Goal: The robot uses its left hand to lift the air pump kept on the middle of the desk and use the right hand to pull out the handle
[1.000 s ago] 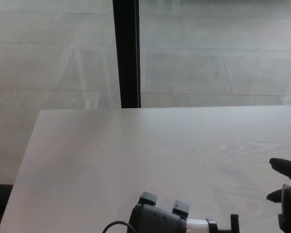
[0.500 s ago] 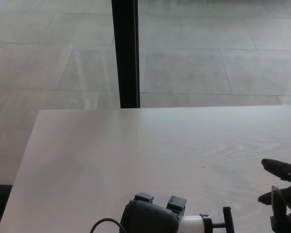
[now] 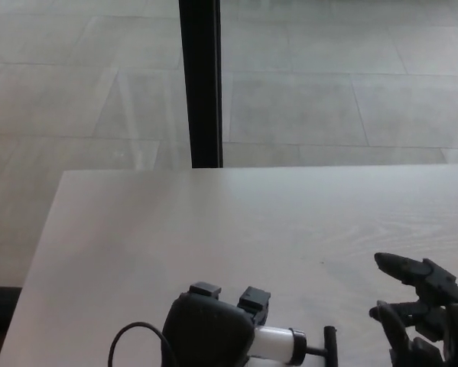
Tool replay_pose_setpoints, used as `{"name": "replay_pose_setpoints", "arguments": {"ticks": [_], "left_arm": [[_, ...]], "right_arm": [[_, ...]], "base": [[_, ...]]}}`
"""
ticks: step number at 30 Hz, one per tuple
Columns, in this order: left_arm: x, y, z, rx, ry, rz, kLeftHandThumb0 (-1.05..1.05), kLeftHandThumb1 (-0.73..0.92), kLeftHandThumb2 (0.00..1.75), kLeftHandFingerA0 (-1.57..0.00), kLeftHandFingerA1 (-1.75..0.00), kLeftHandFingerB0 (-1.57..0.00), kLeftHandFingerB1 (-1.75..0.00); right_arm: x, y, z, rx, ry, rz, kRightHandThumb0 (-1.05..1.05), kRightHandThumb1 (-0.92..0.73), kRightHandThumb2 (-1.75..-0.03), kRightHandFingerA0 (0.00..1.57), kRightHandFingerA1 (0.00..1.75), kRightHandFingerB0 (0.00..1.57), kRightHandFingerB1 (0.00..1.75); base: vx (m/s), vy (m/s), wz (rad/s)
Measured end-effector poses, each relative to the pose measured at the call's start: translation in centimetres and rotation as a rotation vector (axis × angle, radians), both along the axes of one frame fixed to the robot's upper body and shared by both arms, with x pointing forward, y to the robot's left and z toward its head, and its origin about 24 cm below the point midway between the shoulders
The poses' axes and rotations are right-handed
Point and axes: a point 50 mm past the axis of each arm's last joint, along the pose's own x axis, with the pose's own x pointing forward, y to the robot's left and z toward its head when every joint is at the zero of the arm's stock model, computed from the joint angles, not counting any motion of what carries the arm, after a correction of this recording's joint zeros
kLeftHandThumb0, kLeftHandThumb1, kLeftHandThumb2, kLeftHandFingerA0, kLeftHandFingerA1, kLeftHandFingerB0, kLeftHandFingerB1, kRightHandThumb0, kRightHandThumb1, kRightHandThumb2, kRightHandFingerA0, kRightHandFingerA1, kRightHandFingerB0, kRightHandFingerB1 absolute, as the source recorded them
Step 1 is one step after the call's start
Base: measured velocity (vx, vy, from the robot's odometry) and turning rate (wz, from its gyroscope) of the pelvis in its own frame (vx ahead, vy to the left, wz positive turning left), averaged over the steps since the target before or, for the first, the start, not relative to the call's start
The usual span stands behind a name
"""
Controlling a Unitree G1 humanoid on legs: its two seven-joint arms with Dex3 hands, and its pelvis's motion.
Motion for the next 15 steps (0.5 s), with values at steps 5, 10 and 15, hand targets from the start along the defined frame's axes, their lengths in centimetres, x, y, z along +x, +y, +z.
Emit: {"name": "replay_pose_setpoints", "arguments": {"ticks": [5, 10, 15], "left_arm": [[1.0, 0.9, 1.3, 0.0, -0.061, -0.007, -0.08, 0.5, 1.17, -0.84, -1.75, -0.75, -1.45], [1.8, 1.3, 2.9, -0.02, -0.13, -0.028, -0.16, 0.53, 1.17, -1.15, -1.41, -0.88, -1.18], [1.9, 1.4, 4.4, -0.071, -0.185, -0.052, -0.11, 0.51, 1.16, -0.82, -1.75, -0.65, -1.6]], "right_arm": [[0.3, 0.4, -0.3, -0.046, 0.054, 0.032, -0.67, -0.68, -0.6, 0.63, 0.82, 0.51, 0.4], [0.7, 0.7, -0.3, -0.098, 0.098, 0.057, -0.68, -0.69, -0.6, 0.62, 0.78, 0.53, 0.41], [1.0, 1.1, -0.5, -0.141, 0.149, 0.075, -0.69, -0.71, -0.61, 0.56, 0.68, 0.53, 0.42]], "base": [[0.0, 0.0, 0.0], [0.0, 0.0, 0.0], [0.0, 0.0, 0.0]]}}
